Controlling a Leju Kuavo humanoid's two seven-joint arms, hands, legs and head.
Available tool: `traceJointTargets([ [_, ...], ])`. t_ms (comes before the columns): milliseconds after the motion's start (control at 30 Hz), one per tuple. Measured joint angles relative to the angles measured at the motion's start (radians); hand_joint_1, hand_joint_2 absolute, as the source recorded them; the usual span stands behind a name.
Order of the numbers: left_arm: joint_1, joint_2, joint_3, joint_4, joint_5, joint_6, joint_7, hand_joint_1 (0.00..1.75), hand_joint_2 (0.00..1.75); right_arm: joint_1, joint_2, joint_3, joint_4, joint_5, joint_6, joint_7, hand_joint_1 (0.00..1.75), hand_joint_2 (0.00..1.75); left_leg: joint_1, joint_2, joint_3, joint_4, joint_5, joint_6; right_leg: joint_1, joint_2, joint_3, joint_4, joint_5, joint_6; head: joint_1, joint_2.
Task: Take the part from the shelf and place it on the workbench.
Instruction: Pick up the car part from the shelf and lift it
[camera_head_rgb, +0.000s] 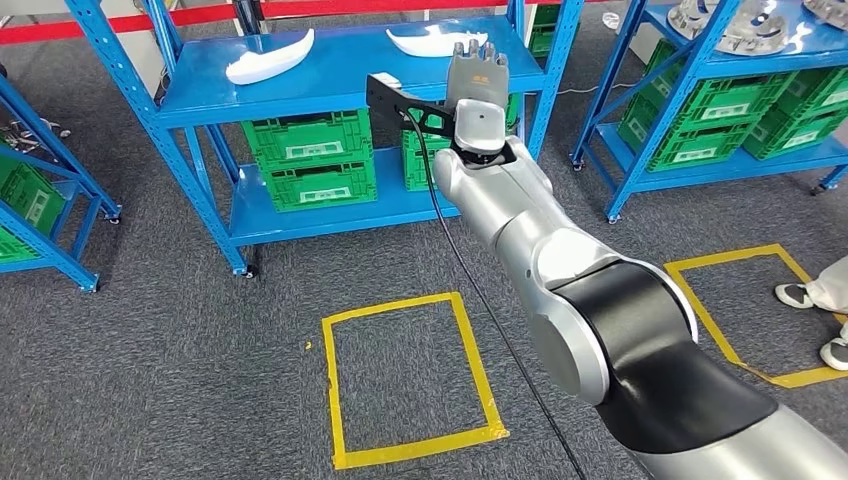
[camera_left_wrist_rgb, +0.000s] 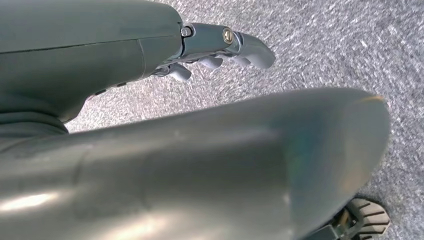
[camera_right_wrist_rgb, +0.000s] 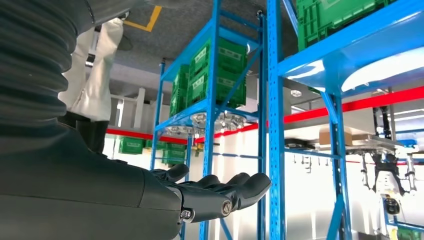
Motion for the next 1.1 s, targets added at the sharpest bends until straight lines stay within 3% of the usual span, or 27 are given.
traceJointTargets([
  [67,-0.001,0.0,0.0,0.0,0.0,0.0,0.003,0.0,0.0,-0.004,0.0,0.0,0.0,0.0,0.002,-0.001,0.0,1.75,0.002,0.005,0.01,-0.004,-0.007,0.009,0.001,-0.011,-0.065,0.097,-0.032,0.001,0.003,0.0],
  [133,0.0,0.0,0.0,0.0,0.0,0.0,0.006,0.0,0.0,0.001,-0.001,0.0,0.0,0.0,0.003,0.0,0.0,1.75,0.002,0.009,0.019,-0.004,-0.016,0.01,0.001,-0.013,-0.153,0.218,-0.065,0.0,0.003,0.0],
  [167,0.001,-0.001,0.0,0.0,0.0,0.0,0.007,0.0,0.0,0.005,-0.002,0.0,0.0,0.0,0.004,0.0,0.0,1.75,0.003,0.009,0.027,-0.004,-0.022,0.007,0.0,-0.014,-0.186,0.249,-0.059,0.0,0.003,0.0],
  [200,0.002,-0.001,0.0,0.001,0.0,0.0,0.009,0.0,0.0,0.009,-0.003,0.0,0.0,0.0,0.004,0.0,0.0,1.75,0.004,0.009,0.037,-0.003,-0.03,0.004,-0.001,-0.015,-0.199,0.24,-0.032,0.0,0.003,0.0],
  [267,0.003,-0.002,0.0,0.001,0.0,0.0,0.01,0.0,0.0,0.013,-0.006,0.0,0.0,0.0,0.004,0.001,0.0,1.75,0.008,0.01,0.061,-0.003,-0.052,-0.006,-0.003,-0.024,-0.173,0.117,0.063,0.002,0.003,0.0],
  [300,0.003,-0.002,0.001,0.002,0.0,0.0,0.011,0.0,0.0,0.014,-0.008,0.0,0.001,0.0,0.004,0.0,0.0,1.75,0.009,0.011,0.073,-0.004,-0.064,-0.013,0.0,-0.03,-0.154,0.053,0.096,0.002,0.002,0.0],
  [367,0.001,-0.002,0.001,0.002,0.0,0.0,0.012,0.0,0.0,0.016,-0.012,0.0,0.003,0.0,0.006,0.0,0.0,1.75,0.009,0.015,0.088,-0.012,-0.082,-0.03,0.01,-0.04,-0.13,-0.019,0.114,-0.01,-0.001,0.0],
  [467,0.0,-0.002,0.001,0.002,0.0,0.0,0.014,0.0,0.0,0.015,-0.012,0.001,0.002,0.0,0.007,0.002,0.0,1.75,0.009,0.019,0.11,-0.01,-0.076,-0.055,0.014,-0.033,-0.1,-0.032,0.08,-0.043,0.0,0.0],
  [500,-0.001,-0.003,0.001,0.002,0.0,0.0,0.014,0.0,0.0,0.012,-0.011,0.001,0.001,0.001,0.006,0.002,0.0,1.75,0.01,0.017,0.1,0.026,-0.06,-0.061,0.011,-0.029,-0.082,-0.036,0.066,-0.051,-0.001,0.0],
  [533,-0.002,-0.003,0.001,0.001,0.0,0.0,0.014,0.0,0.0,0.009,-0.009,0.001,0.0,0.001,0.005,0.002,0.0,1.75,0.011,0.015,0.067,0.084,-0.043,-0.066,0.008,-0.026,-0.06,-0.042,0.054,-0.056,-0.004,0.0],
  [600,-0.004,-0.003,0.001,0.002,0.0,0.0,0.013,0.0,0.0,0.011,-0.007,0.001,0.0,0.001,0.006,0.001,0.0,1.75,0.013,0.013,-0.011,0.199,-0.03,-0.071,0.006,-0.022,-0.021,-0.055,0.033,-0.06,-0.01,0.0],
  [633,-0.004,-0.003,0.001,0.002,0.0,0.0,0.013,0.0,0.0,0.013,-0.007,0.001,0.001,0.001,0.007,0.001,0.0,1.75,0.014,0.013,-0.036,0.23,-0.034,-0.072,0.006,-0.021,-0.01,-0.06,0.027,-0.061,-0.011,0.0],
  [833,-0.004,-0.003,0.001,0.002,0.0,0.0,0.013,0.0,0.0,0.017,-0.007,0.002,0.001,0.001,0.008,0.001,0.0,1.75,0.014,0.013,-0.058,0.251,-0.047,-0.073,0.006,-0.02,0.001,-0.065,0.022,-0.061,-0.011,0.0],
  [900,0.001,-0.003,0.002,0.003,0.0,0.0,0.014,0.0,0.0,0.03,-0.008,0.001,0.003,0.001,0.009,0.002,0.0,1.75,0.011,0.012,-0.115,0.265,-0.109,-0.07,0.006,-0.017,0.04,-0.079,0.004,-0.062,-0.012,0.0],
  [933,0.005,-0.003,0.002,0.004,0.0,0.0,0.013,0.0,0.0,0.036,-0.007,0.001,0.003,0.001,0.01,0.002,0.0,1.75,0.006,0.011,-0.155,0.224,-0.103,-0.06,0.007,-0.015,0.081,-0.089,-0.019,-0.061,-0.012,0.0],
  [967,0.011,-0.002,0.002,0.005,0.0,-0.002,0.013,0.0,0.0,0.045,-0.006,0.002,0.007,0.0,0.013,0.003,0.0,1.75,-0.002,0.007,-0.191,0.16,-0.031,-0.045,0.01,-0.007,0.129,-0.095,-0.062,-0.054,-0.011,0.0],
  [1033,0.012,0.0,0.003,0.006,0.0,-0.005,0.011,0.0,0.0,0.041,-0.002,0.003,0.008,0.001,0.015,0.004,0.0,1.75,-0.012,0.0,-0.218,0.029,0.151,-0.01,0.012,0.0,0.193,-0.084,-0.146,-0.032,-0.009,0.0],
  [1067,0.009,0.001,0.003,0.006,0.0,-0.007,0.009,0.0,0.0,0.036,0.0,0.003,0.008,0.001,0.015,0.005,0.0,1.75,-0.014,-0.003,-0.215,0.009,0.202,0.002,0.013,-0.002,0.187,-0.049,-0.182,-0.019,-0.007,0.0],
  [1100,0.003,0.0,0.003,0.006,0.0,-0.007,0.008,0.0,0.0,0.029,0.0,0.003,0.005,0.002,0.014,0.005,0.0,1.75,-0.012,-0.002,-0.208,0.009,0.189,0.008,0.013,-0.009,0.157,0.006,-0.207,-0.013,-0.005,0.0],
])
